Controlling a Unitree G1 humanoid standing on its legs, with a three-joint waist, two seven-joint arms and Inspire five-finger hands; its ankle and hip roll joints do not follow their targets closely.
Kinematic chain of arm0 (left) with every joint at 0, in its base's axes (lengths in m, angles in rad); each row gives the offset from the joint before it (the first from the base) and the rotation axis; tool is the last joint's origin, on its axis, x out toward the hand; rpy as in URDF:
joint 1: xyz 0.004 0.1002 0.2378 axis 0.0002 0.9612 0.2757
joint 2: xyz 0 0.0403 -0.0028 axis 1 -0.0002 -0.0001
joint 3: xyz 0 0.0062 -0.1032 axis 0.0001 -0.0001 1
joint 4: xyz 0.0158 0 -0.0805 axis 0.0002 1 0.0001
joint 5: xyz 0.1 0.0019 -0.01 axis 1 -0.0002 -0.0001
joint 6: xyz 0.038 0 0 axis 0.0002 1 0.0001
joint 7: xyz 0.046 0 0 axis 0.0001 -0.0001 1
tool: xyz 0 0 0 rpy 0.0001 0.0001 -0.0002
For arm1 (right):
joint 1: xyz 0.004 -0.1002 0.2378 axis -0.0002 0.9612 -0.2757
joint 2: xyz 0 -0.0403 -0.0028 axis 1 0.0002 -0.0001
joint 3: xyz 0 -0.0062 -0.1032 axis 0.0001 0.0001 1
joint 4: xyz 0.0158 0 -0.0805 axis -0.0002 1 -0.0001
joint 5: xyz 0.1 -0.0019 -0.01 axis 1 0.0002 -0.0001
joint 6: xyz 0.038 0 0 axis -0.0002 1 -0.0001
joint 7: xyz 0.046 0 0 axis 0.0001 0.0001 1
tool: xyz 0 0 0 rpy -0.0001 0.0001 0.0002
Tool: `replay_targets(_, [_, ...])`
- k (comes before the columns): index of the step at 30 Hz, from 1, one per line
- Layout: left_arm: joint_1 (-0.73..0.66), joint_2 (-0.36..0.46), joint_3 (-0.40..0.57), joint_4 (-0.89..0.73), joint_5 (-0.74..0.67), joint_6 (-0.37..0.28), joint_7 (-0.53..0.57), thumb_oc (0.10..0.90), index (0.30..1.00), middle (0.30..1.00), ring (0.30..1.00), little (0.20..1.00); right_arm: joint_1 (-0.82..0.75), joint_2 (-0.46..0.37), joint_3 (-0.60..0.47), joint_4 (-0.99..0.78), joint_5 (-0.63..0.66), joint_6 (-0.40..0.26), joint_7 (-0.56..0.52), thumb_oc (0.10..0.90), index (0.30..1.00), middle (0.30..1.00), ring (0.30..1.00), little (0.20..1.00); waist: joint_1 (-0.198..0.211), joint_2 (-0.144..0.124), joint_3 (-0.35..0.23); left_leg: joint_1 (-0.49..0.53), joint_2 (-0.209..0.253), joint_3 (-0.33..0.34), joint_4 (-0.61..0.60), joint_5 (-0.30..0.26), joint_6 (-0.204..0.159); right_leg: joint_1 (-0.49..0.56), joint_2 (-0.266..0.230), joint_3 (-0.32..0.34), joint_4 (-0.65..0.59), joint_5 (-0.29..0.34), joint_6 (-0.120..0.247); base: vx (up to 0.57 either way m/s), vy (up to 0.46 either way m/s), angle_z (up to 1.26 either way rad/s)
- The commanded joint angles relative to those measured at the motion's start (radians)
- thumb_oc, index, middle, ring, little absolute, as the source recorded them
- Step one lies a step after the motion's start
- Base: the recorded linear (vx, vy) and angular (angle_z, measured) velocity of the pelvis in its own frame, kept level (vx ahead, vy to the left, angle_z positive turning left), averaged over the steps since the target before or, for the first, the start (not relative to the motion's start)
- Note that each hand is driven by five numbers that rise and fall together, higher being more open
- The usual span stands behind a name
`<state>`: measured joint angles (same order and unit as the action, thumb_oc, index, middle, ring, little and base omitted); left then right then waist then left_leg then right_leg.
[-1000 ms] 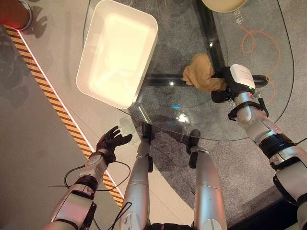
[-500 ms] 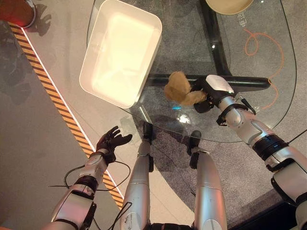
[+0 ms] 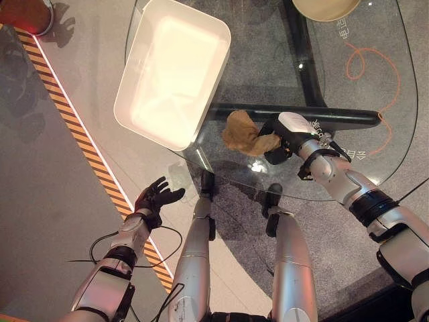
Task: Wipe the table with a cloth and put it in the basket.
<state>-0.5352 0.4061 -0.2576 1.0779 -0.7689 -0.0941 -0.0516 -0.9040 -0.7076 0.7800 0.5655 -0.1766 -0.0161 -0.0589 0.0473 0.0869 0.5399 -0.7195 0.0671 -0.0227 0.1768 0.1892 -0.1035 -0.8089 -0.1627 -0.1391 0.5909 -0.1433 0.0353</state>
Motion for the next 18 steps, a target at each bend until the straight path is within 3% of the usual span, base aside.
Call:
replay_targets(1, [0.059,0.037,0.047,0.006,0.023,-0.033,0.018,0.800,0.900,0.900,0.900,0.900,0.006,0.041,0.030,-0.134,-0.014,-0.092,-0.003,0.100,0.300,0.300,0.300,0.200,-0.009,-0.033,-0.020,-0.002,-0.083,0.065,0.151,-0.167,0.062,0.043,0.043,-0.039,-0.169,0.109,0.026,0.00,0.000,0.00])
replay_targets(10, [0.058,0.039,0.065,0.008,-0.004,-0.070,0.063,0.800,0.900,0.900,0.900,0.900,0.017,0.042,-0.008,-0.126,0.022,-0.073,-0.085,0.100,0.300,0.300,0.300,0.200,-0.011,-0.034,-0.020,0.002,-0.080,0.065,0.154,-0.168,0.062,0.045,0.041,-0.034,-0.165,0.110,0.026,0.00,0.000,0.00])
replay_targets(18, [0.042,0.056,0.141,-0.020,-0.052,-0.157,0.198,0.800,0.900,0.900,0.900,0.900,0.013,0.059,-0.078,-0.128,0.050,-0.076,-0.169,0.100,0.300,0.300,0.300,0.200,-0.007,-0.039,-0.020,0.008,-0.081,0.059,0.162,-0.174,0.064,0.051,0.041,-0.034,-0.159,0.109,0.026,0.00,-0.003,0.01])
